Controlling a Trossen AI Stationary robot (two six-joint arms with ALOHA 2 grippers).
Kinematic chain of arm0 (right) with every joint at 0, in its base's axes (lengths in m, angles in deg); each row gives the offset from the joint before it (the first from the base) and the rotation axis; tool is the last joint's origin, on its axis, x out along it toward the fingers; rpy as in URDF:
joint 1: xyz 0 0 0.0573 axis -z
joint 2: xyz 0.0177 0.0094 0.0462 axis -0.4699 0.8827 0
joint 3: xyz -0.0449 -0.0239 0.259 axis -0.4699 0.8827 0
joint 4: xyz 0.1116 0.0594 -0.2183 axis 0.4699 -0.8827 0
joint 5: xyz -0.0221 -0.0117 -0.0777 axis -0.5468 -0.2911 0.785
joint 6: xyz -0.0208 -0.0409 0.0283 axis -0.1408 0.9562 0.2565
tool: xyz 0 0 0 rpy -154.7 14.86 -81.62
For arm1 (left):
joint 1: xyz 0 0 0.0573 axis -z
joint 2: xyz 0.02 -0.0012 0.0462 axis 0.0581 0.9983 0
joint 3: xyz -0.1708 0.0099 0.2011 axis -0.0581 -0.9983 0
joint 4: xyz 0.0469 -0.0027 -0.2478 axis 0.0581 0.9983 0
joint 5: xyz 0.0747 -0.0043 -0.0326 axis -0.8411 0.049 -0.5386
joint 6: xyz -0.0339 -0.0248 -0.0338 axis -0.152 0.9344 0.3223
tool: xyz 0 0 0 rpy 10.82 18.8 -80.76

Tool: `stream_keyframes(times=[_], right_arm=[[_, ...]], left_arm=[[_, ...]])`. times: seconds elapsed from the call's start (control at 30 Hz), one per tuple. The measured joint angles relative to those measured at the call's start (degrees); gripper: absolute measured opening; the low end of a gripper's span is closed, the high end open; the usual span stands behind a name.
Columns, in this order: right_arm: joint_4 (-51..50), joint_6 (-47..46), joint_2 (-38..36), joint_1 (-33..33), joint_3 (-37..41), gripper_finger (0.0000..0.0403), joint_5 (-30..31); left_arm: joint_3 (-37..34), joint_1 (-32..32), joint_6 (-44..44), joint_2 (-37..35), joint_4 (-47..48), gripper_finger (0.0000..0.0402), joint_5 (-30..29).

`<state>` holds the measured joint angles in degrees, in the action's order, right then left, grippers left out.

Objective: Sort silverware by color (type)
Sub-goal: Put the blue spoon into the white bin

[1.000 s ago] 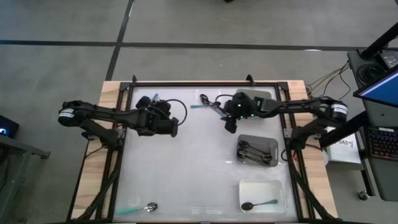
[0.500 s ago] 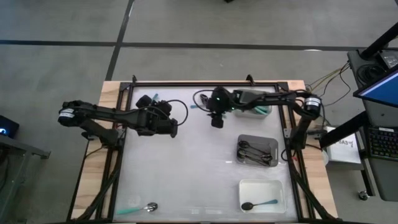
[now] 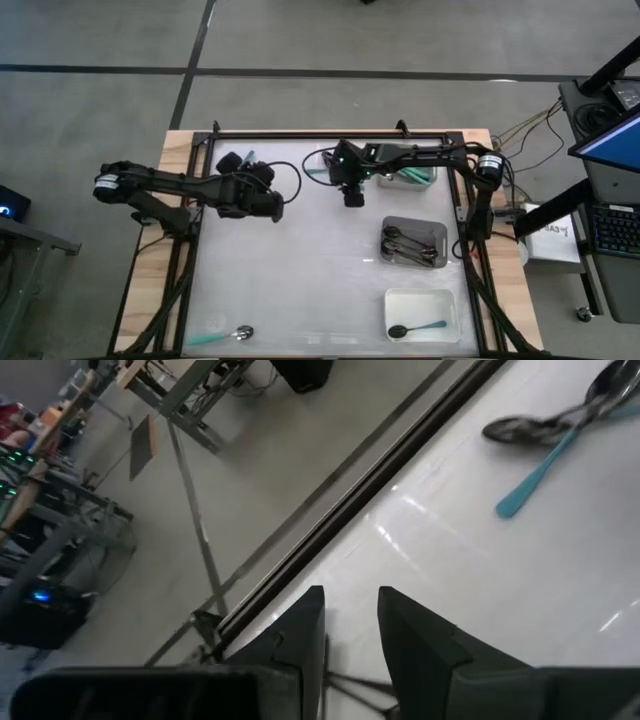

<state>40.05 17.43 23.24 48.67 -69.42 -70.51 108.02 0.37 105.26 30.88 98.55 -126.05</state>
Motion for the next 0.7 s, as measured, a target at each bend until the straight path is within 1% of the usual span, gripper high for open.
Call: stream_keyframes(times=[0.13,0.3,0.43,0.57,0.7], right_arm=[[1.95,2.15,0.00,0.00,0.00,0.0155,0.00],[4.93,2.60,0.11,0.41,-0.21,0.0155,0.00],[6.83,3.27,0.48,0.80,-0.38,0.0155,0.02],[9.91,1.58,2.35,1.73,-0.43,0.0155,0.02],[9.78,-0.27,5.56,2.94,-2.69,0.0155,0.45]], left_arm=[[-0.02,0.00,0.72,0.00,3.49,0.0080,-0.37],[-0.01,0.00,0.50,-0.07,4.94,0.0080,-0.57],[-0.02,0.00,0.37,-0.33,6.16,0.0080,-2.79],[-0.01,-0.02,0.38,-1.31,7.94,0.0080,-5.05],[-0.02,-0.07,0.34,-2.95,9.24,0.0080,-5.62]])
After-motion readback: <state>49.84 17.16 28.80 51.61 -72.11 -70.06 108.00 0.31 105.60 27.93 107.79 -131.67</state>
